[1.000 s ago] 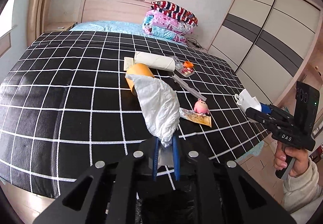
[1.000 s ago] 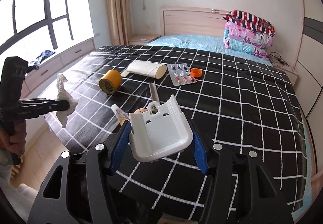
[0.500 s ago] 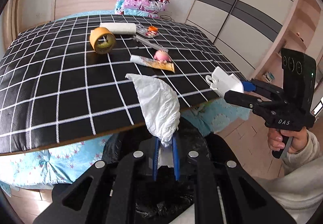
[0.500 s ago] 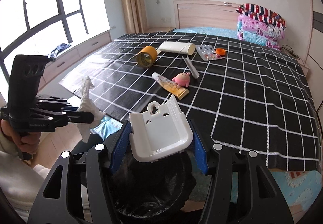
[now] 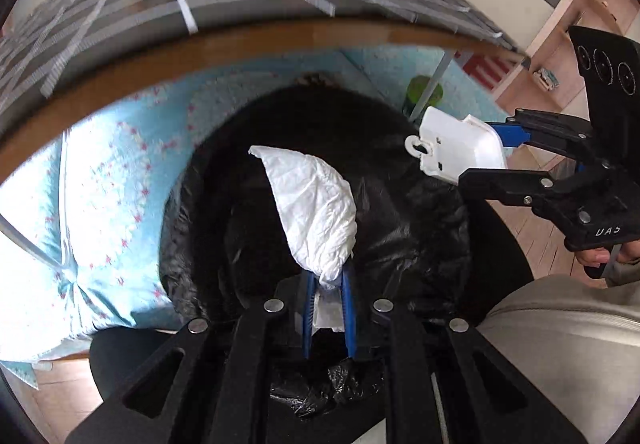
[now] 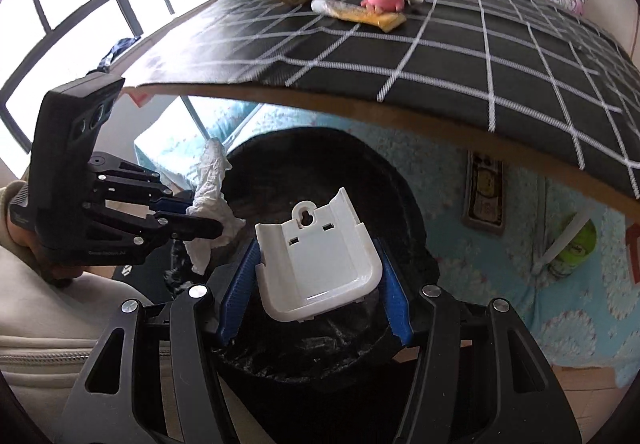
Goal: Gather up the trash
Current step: 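Carry the tissue and holder in both tools over the black trash bin, then open both tools to drop the tissue and holder into the bin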
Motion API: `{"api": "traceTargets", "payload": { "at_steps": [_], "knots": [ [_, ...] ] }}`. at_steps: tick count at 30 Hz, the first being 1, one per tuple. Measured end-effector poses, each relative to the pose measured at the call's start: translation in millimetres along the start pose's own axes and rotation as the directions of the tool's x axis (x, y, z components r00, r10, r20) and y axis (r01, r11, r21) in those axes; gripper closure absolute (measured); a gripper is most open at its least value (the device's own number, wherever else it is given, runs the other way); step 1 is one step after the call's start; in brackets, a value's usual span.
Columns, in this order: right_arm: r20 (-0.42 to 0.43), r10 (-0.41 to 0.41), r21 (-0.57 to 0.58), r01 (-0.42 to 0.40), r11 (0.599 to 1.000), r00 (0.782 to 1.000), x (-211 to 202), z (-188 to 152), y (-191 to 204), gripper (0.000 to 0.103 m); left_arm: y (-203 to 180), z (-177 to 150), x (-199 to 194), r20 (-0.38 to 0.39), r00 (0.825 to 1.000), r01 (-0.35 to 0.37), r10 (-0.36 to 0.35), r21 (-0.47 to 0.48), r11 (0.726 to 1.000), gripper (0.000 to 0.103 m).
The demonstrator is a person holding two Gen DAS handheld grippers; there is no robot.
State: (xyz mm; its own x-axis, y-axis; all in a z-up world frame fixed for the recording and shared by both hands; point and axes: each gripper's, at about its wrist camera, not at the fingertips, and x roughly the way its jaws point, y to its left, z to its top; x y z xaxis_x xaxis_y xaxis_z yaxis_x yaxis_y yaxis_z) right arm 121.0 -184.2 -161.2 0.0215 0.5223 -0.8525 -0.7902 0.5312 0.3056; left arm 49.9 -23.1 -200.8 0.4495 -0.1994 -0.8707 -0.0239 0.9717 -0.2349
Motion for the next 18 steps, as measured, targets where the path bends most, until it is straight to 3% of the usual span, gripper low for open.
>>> {"api": "traceTargets", "payload": {
  "at_steps": [10,18],
  "knots": [
    [-0.17,-0.028,-0.009,0.026,1.0,0.985,54.6,-12.2,7.1,0.046,-2.2,-5.4,37.8,-0.109,0.994,-0.005,0.002,-0.026,1.0,0.091],
    [-0.22,-0.049,-0.033,0.043,0.999,0.974,66.3,-12.9,10.7,0.046,-2.4,-6.2,46.7,-0.15,0.988,-0.038,0.034,-0.02,0.999,0.09]
  ]
}}
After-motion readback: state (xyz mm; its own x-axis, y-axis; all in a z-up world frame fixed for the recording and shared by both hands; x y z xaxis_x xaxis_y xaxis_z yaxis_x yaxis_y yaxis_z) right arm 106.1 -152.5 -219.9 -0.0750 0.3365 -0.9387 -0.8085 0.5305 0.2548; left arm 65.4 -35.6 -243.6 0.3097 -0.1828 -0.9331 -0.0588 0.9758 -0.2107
